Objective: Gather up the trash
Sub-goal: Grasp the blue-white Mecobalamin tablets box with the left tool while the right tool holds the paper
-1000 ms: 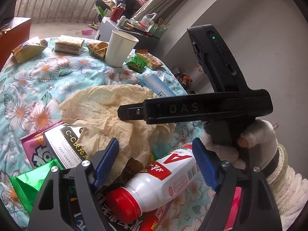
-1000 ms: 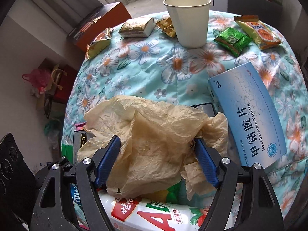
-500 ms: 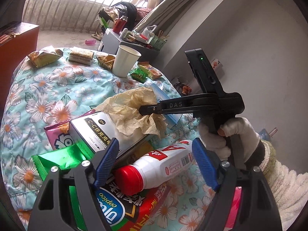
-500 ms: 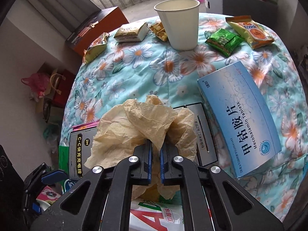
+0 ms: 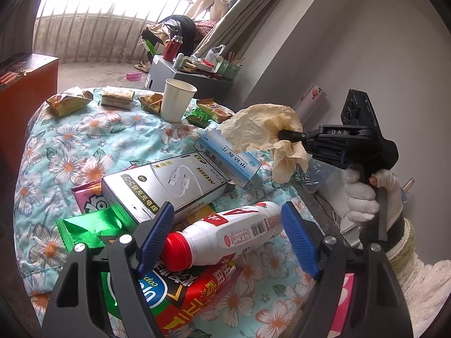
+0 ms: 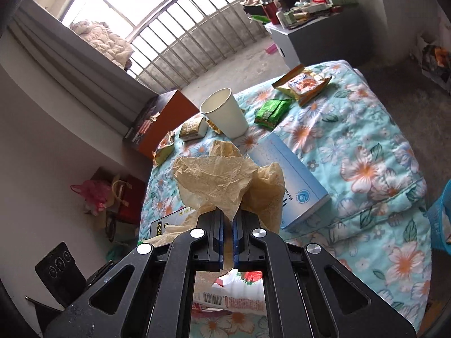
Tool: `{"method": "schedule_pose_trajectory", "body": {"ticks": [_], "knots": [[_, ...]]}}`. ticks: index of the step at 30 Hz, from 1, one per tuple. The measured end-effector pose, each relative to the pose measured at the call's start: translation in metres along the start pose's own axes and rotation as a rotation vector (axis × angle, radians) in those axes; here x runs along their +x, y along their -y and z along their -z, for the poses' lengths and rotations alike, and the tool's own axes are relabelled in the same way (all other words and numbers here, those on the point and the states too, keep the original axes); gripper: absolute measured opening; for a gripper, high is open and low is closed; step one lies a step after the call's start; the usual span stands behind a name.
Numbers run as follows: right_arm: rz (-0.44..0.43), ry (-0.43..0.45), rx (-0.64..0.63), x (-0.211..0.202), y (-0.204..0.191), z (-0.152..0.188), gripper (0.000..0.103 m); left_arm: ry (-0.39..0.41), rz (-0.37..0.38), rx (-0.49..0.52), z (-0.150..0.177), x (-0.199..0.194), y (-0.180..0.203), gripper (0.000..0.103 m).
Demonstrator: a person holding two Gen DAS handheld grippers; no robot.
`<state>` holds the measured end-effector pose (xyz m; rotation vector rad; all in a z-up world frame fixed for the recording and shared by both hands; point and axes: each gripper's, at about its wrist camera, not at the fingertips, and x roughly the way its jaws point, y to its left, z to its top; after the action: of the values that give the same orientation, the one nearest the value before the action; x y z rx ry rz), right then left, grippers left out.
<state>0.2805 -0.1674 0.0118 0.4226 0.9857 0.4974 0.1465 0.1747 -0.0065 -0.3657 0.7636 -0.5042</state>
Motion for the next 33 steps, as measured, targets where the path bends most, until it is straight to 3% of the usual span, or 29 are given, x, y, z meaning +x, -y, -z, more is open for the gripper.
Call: {"method": "schedule_pose_trajectory", "body": {"ticks": [8, 15, 22, 29, 33], "knots": [[-0.013, 0.083, 0.148, -0.040, 0.068, 0.035, 0.003, -0.061, 0.074, -0.095, -0.039, 0.033, 0.006, 0.076], [-0.054, 0.120, 0.255, -0.052, 0.111, 0.063, 0.003, -0.272, 0.130, -0.227, -0.081, 0.120, 0.016, 0.076], [-0.093, 0.151, 0.314, -0.063, 0.139, 0.073, 0.003, -0.470, 0.016, -0.380, -0.096, 0.218, 0.012, 0.076], [-0.111, 0.183, 0.345, -0.074, 0.160, 0.082, 0.003, -0.566, -0.129, -0.444, -0.094, 0.270, 0.006, 0.076], [-0.119, 0.192, 0.362, -0.078, 0.168, 0.090, 0.003, -0.562, -0.186, -0.462, -0.094, 0.283, 0.005, 0.076]]}}
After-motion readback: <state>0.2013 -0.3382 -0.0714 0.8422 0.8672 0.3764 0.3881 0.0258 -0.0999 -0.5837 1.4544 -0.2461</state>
